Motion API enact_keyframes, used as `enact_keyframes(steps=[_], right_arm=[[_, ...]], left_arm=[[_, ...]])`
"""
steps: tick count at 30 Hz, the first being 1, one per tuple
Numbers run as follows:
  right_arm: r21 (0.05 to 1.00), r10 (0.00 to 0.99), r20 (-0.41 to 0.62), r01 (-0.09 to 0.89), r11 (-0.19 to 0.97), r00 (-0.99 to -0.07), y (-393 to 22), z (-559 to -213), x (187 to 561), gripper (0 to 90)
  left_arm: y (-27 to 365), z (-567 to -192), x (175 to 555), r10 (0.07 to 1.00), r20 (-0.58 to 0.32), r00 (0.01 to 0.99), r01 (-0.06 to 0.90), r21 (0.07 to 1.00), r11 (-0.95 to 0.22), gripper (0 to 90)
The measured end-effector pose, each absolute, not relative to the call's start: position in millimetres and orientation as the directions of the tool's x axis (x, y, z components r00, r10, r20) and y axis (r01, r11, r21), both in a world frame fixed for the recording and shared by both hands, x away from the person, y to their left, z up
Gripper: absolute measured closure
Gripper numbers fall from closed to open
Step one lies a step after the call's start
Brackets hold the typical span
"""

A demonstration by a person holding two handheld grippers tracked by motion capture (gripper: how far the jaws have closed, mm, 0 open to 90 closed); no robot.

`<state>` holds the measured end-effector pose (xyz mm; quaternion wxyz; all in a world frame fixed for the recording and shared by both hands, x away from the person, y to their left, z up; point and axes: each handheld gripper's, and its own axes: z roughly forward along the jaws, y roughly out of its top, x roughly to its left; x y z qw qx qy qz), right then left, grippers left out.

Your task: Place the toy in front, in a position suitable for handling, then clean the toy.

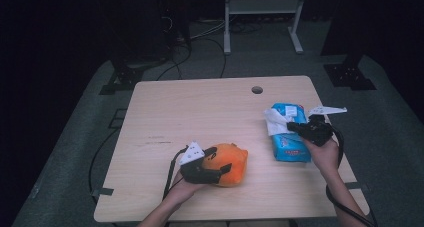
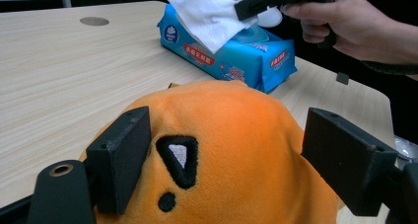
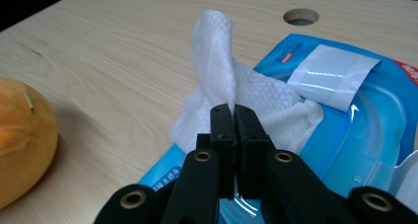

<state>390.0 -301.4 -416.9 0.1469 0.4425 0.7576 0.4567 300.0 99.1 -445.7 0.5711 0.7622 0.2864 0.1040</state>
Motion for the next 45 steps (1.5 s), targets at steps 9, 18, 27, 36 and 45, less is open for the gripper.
enact_keyframes(steps=[9,18,27,36,45], right_arm=[[0.841,0.773,0.208,0.513,0.172,-0.6,-298,-399,387,87.3],[0.872,0.705,0.209,0.455,0.18,-0.678,-280,-371,376,87.3],[0.894,0.604,0.162,0.376,0.245,-0.78,-247,-342,350,87.3],[0.886,0.493,0.173,0.354,0.3,-0.852,-221,-341,322,87.2],[0.831,0.402,0.199,0.371,0.415,-0.894,-191,-363,310,87.1]], left_arm=[[100,-448,302,0.553,-0.154,0.819,0.305,0.933,-0.191,18.4],[102,-449,305,0.545,-0.143,0.826,0.293,0.935,-0.2,18.4],[102,-450,306,0.541,-0.142,0.829,0.29,0.936,-0.199,18.0],[103,-449,307,0.538,-0.13,0.833,0.283,0.936,-0.212,17.0],[104,-449,309,0.525,-0.129,0.841,0.278,0.936,-0.215,16.8]])
